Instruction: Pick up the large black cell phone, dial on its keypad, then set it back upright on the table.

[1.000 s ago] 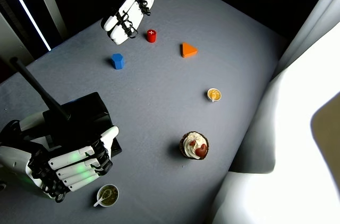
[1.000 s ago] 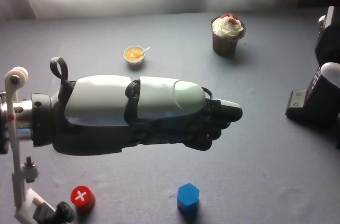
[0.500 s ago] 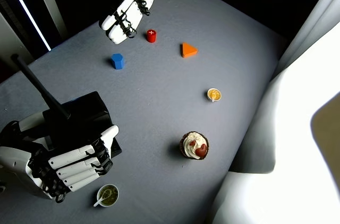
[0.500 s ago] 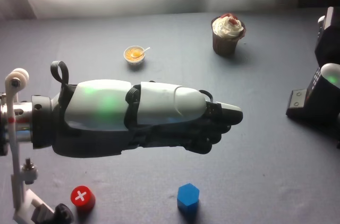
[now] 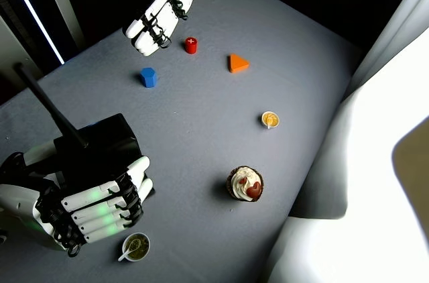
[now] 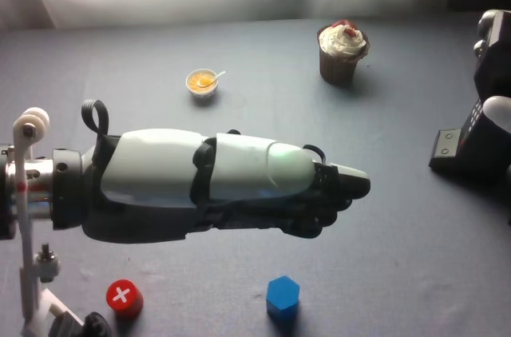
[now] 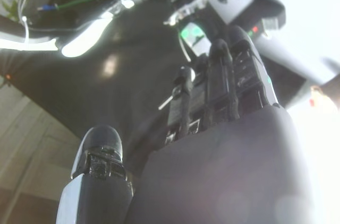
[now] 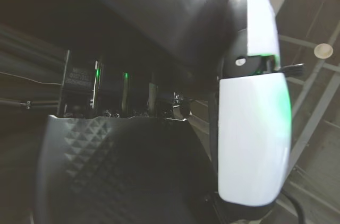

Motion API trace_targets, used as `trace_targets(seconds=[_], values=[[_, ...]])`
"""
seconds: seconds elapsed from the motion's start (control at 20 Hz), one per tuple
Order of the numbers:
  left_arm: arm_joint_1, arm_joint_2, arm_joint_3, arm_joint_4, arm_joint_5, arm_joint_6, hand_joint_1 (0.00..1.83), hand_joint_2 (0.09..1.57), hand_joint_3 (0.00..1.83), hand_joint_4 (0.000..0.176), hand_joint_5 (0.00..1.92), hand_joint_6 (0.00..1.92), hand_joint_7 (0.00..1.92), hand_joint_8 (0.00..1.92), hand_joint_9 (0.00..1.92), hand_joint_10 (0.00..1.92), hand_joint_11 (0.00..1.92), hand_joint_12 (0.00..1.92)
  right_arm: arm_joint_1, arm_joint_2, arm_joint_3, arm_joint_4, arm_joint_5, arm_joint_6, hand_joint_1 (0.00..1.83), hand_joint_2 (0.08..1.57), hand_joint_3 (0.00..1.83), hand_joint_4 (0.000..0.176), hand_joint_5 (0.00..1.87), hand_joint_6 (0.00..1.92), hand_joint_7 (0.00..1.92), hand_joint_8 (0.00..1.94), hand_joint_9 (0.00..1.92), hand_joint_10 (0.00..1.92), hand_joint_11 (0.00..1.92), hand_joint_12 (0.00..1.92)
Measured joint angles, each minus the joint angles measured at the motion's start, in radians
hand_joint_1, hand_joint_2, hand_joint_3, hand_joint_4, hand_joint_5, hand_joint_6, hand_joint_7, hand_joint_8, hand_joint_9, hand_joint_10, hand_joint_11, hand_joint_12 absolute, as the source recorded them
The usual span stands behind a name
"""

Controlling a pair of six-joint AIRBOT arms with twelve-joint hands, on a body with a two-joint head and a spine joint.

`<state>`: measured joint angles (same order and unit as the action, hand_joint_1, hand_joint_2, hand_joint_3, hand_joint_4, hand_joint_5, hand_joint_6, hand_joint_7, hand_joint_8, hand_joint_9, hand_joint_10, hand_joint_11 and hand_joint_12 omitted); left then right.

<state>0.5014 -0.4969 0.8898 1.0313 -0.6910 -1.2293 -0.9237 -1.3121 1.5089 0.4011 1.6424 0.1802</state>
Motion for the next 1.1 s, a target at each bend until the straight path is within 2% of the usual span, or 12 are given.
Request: trace_targets(seconds=[0.05,0.15,0.2,0.6,0.75,0.9,1.05,1.1], values=[[0.0,0.0,0.0,0.002,-0.001,0.0,0.0,1.2,0.0,0.047,0.14,0.0,0.11,0.0,0.11,0.0,0.0,0.31,0.0,0.0,0.0,-0.001,0.002,0.0,1.06,1.11,0.0,0.0,0.74,0.0,0.75,0.0,0.77,0.22,0.51,1.23],[0.0,0.0,0.0,0.004,-0.002,0.0,0.0,1.2,0.0,0.05,0.15,0.0,0.12,0.0,0.12,0.0,0.0,0.32,0.0,0.0,0.0,-0.002,0.001,-0.001,1.07,1.09,0.0,0.0,0.75,0.0,0.71,0.0,0.77,0.09,0.57,1.03],[0.0,0.0,0.0,0.005,-0.002,0.0,0.0,1.2,0.0,0.052,0.15,0.0,0.11,0.0,0.12,0.0,0.0,0.32,0.0,0.0,0.0,-0.001,0.001,0.0,1.04,1.12,0.0,0.0,0.7,0.0,0.65,0.0,0.72,0.04,0.55,0.98],[0.0,0.0,0.0,0.005,-0.002,0.0,0.0,1.2,0.0,0.052,0.14,0.0,0.11,0.0,0.11,0.0,0.0,0.34,0.0,0.0,0.007,-0.002,-0.002,-0.002,0.98,1.05,0.0,0.0,0.65,0.0,0.62,0.0,0.64,0.0,0.44,0.94],[0.0,0.0,0.0,0.006,-0.002,0.0,0.0,1.19,0.0,0.051,0.13,0.0,0.11,0.0,0.11,0.0,0.0,0.32,0.0,0.0,0.012,0.0,-0.006,-0.003,0.92,1.05,0.0,0.0,0.56,0.0,0.51,0.0,0.52,0.0,0.26,0.99],[0.0,0.0,0.0,0.017,-0.005,-0.002,0.0,1.2,0.0,0.045,0.14,0.0,0.11,0.0,0.1,0.0,0.0,0.31,0.0,0.0,0.012,-0.002,-0.01,-0.003,0.85,1.02,0.0,0.0,0.42,0.0,0.35,0.0,0.31,0.0,0.05,0.91],[0.0,0.0,0.0,0.019,-0.005,-0.003,0.0,1.2,0.0,0.047,0.13,0.0,0.12,0.0,0.1,0.0,0.0,0.28,0.0,0.002,0.012,0.003,-0.006,-0.002,0.81,0.96,0.0,0.002,0.34,0.0,0.29,0.0,0.25,0.0,0.0,0.86],[0.0,0.0,0.0,0.019,-0.005,-0.003,0.0,1.2,0.0,0.047,0.14,0.0,0.12,0.0,0.11,0.0,0.0,0.29,0.0,0.002,0.012,0.005,-0.006,-0.002,0.79,0.96,0.0,0.01,0.29,0.0,0.27,0.0,0.23,0.0,0.0,0.81]])
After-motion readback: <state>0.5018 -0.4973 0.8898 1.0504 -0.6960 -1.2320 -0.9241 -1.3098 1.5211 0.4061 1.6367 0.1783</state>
